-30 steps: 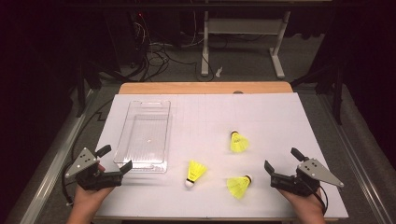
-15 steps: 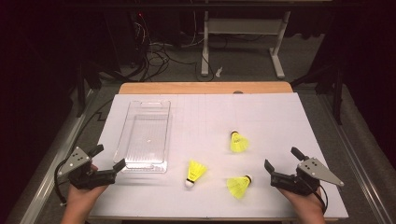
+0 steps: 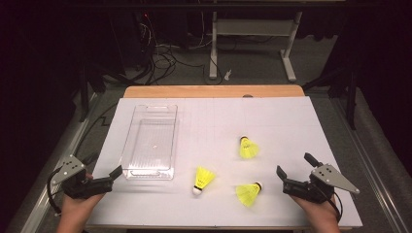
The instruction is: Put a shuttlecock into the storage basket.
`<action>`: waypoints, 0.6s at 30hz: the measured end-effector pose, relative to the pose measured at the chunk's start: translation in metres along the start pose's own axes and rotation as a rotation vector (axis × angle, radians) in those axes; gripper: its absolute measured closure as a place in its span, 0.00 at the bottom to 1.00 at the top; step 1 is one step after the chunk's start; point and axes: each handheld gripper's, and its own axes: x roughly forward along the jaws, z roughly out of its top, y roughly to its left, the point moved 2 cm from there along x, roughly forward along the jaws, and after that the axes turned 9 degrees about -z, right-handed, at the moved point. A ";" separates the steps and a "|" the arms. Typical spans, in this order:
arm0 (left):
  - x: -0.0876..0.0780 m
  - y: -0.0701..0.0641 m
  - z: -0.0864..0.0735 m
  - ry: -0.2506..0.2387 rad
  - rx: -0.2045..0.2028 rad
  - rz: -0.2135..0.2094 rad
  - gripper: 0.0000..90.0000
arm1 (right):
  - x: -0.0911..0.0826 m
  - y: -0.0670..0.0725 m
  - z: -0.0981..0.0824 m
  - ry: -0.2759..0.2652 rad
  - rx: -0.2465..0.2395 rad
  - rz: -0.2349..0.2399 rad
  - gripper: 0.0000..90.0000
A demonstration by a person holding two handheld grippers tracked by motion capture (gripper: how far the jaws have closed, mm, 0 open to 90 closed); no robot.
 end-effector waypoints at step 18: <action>-0.006 0.008 -0.016 0.139 -0.043 0.069 0.00 | 0.003 0.002 0.000 0.005 -0.007 0.010 0.00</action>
